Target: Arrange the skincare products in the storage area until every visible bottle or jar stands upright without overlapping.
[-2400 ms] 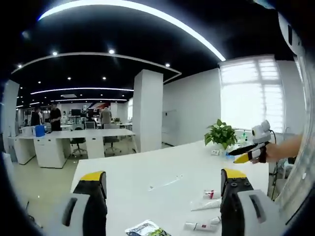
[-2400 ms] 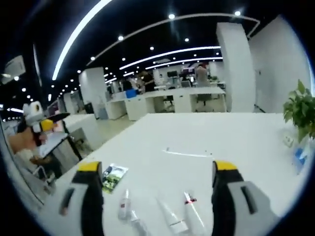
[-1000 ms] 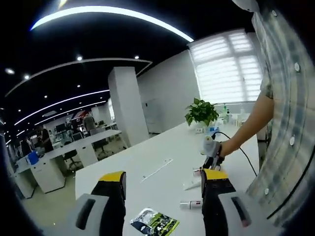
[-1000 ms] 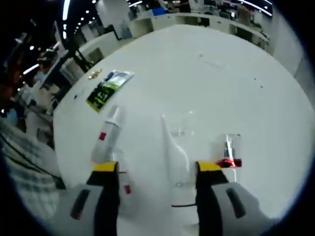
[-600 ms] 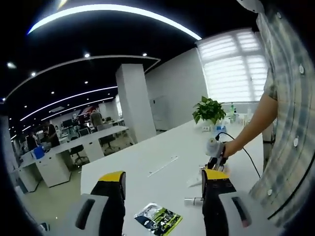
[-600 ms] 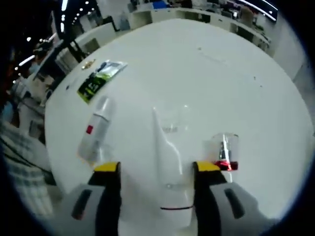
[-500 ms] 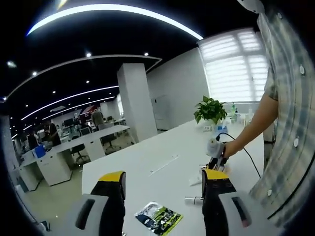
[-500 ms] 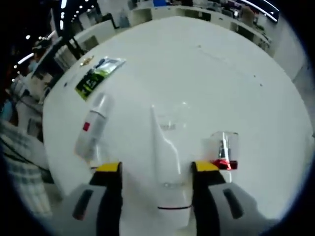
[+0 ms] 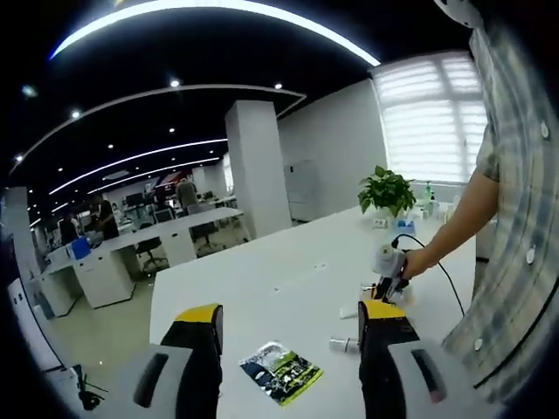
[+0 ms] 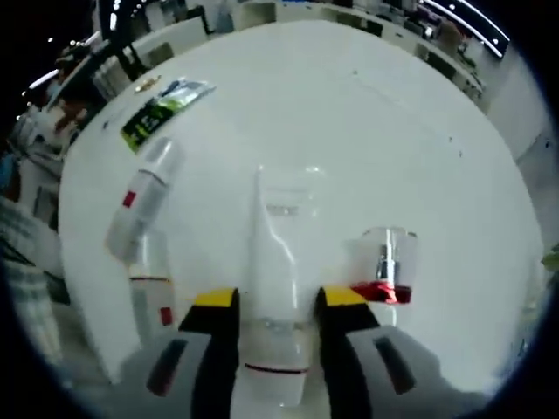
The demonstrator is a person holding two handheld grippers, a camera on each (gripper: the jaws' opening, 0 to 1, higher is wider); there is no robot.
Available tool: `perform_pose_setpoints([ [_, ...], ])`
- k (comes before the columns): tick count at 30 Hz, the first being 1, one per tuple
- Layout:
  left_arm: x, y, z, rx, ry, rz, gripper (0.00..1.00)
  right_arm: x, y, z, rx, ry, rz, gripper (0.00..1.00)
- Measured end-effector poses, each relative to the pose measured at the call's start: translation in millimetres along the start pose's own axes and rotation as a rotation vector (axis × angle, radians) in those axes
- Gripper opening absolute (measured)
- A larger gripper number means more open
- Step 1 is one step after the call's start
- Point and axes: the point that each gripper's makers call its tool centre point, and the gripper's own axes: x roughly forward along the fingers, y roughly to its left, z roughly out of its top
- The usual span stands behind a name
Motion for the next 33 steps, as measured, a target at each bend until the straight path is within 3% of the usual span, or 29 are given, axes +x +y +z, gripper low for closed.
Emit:
perform_pose_setpoints([
  [9, -1, 0.6, -14.0, -0.012, 0.055, 0.003, 0.65, 0, -1, 1.2, 0.022, -0.006, 0.005, 0.31],
  [14, 0, 0.2, -16.7, -0.022, 0.070, 0.000, 0.66, -1, 0, 1.4, 0.028, -0.064, -0.001, 0.28],
  [22, -2, 2.1, -27.8, -0.017, 0.120, -0.007, 0.66, -2, 4, 6.0, 0.006, -0.072, -0.022, 0.24],
  [25, -1, 2.5, -28.0, -0.027, 0.117, -0.012, 0.66, -2, 13, 10.0, 0.004, -0.084, -0.001, 0.23],
  [29, 2, -0.5, -16.0, -0.142, 0.033, -0.032, 0.69, -9, 22, 23.4, 0.000, -0.137, 0.006, 0.23],
  [33, 3, 4.2, -17.5, -0.167, 0.031, -0.018, 0.68, -22, 25, 42.3, 0.014, -0.215, 0.006, 0.23],
])
